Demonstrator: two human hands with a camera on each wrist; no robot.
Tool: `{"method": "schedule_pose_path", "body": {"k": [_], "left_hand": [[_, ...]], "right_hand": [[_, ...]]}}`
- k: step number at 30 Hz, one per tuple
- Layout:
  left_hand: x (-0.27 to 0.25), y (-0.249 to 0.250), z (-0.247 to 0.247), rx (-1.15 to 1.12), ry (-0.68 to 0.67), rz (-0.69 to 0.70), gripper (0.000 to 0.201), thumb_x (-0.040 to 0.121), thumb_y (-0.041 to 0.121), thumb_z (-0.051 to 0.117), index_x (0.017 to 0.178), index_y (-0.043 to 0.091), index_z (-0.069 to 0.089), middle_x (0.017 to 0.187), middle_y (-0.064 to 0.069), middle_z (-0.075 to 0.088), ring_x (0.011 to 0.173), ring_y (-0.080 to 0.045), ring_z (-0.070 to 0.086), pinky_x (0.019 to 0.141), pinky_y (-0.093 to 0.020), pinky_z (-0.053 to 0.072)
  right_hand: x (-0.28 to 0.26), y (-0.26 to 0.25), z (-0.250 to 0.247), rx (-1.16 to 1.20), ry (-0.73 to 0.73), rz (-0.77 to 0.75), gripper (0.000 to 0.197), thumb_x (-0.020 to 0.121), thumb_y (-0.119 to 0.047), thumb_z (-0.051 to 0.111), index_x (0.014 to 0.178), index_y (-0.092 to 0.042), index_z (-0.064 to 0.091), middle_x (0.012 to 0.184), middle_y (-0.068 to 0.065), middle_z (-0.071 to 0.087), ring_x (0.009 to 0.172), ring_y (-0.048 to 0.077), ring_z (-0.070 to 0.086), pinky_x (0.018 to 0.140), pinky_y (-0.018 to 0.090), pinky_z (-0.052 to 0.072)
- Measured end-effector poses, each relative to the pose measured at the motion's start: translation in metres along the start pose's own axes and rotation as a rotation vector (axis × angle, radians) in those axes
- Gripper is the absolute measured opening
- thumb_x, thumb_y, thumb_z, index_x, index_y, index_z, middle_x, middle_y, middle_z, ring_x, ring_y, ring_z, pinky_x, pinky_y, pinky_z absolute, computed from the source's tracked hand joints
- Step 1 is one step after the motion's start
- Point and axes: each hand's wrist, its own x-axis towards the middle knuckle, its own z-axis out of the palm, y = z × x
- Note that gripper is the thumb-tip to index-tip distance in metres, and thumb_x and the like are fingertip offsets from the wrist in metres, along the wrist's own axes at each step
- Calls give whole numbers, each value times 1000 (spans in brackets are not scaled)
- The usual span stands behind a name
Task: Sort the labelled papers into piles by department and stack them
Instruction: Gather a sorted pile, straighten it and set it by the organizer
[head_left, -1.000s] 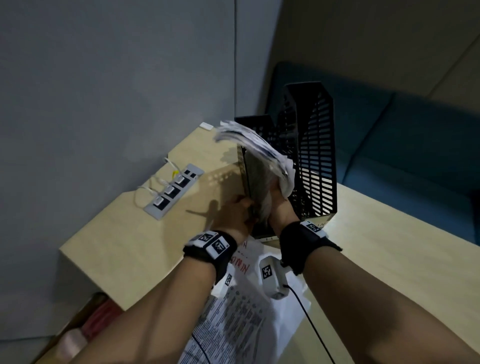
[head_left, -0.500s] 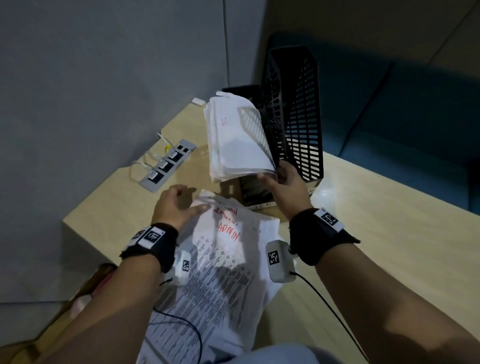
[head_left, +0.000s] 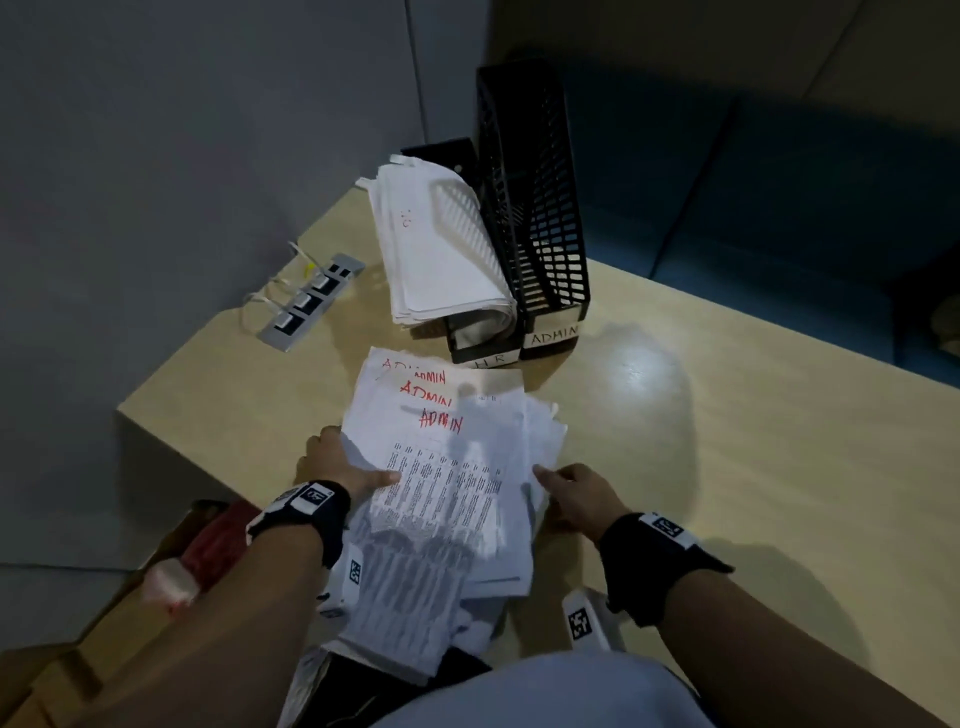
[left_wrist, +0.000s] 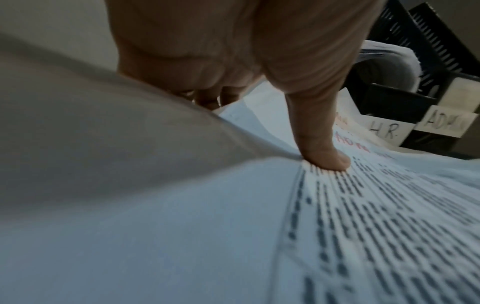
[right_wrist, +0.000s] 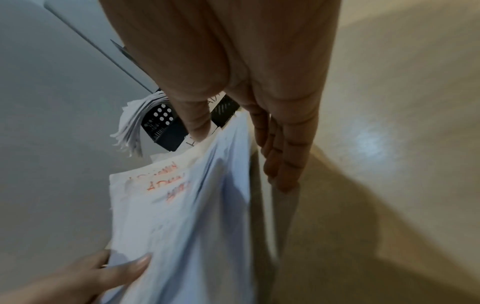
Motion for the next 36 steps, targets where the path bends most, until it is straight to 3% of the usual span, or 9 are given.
{"method": "schedule_pose_path", "body": {"k": [3,6,11,16,20,23,26,31,36], "left_hand": [[-16,10,22,-152,-31,-5,113,30,63,87,123,13,47,124,-7,59,109,-32,58,87,-41,53],[-39,23,40,-183,-81,21,89,48,54,87,122,15,53,122,-6,63,106,-31,60,86,-38,54],[-82,47,79,-91,-26,115,91,67,46,80,141,19,33,141,-8,32,126,-34,43,101,-39,44],[-106,67,113,-556,-118,41,79,59,18,88,122,21,40,116,-4,59,97,-27,59,91,-41,53],[-111,83,121,-649,-256,23,54,54,31,90,98,21,60,107,-5,67,96,-28,64,95,-41,51],[-121,108,108,-663,-226,128,59,52,47,87,102,23,67,108,-6,68,94,-28,66,90,-37,53],[-147,145,81,-880,-259,347,43,80,22,75,120,17,58,112,-2,66,106,-25,62,93,-33,47],[-183,205,30,-1137,-414,650,38,86,17,66,123,23,59,117,-2,69,114,-25,62,102,-46,44],[-181,222,16,-1233,-506,741,51,77,18,75,126,15,58,121,-13,66,114,-34,61,97,-53,46]], "right_hand": [[-5,12,1,174,-71,-9,62,73,-59,69,107,-8,56,101,9,63,90,29,62,77,39,53],[18,52,0,248,-58,-14,100,40,-76,76,114,-11,60,107,11,68,96,31,65,89,50,53],[-27,50,-33,338,-7,19,31,76,-23,79,97,-5,67,91,13,71,82,30,68,87,45,55],[-34,81,-59,212,79,88,42,68,-28,84,99,-4,69,92,12,69,79,26,66,70,29,50],[-46,98,-77,206,114,64,42,66,-18,86,99,0,66,84,9,68,71,18,63,54,19,46],[-57,105,-99,408,123,27,39,68,0,81,102,8,64,80,9,70,67,16,67,54,20,55],[-68,96,-129,515,242,-138,40,66,2,82,103,6,68,76,2,74,69,11,71,74,34,60],[-99,39,-173,593,480,-515,30,77,-9,77,105,-14,65,90,-2,70,74,-9,64,61,11,52],[-111,23,-187,708,491,-613,35,73,-6,79,102,-22,68,94,-6,73,85,2,70,64,13,53]]}}
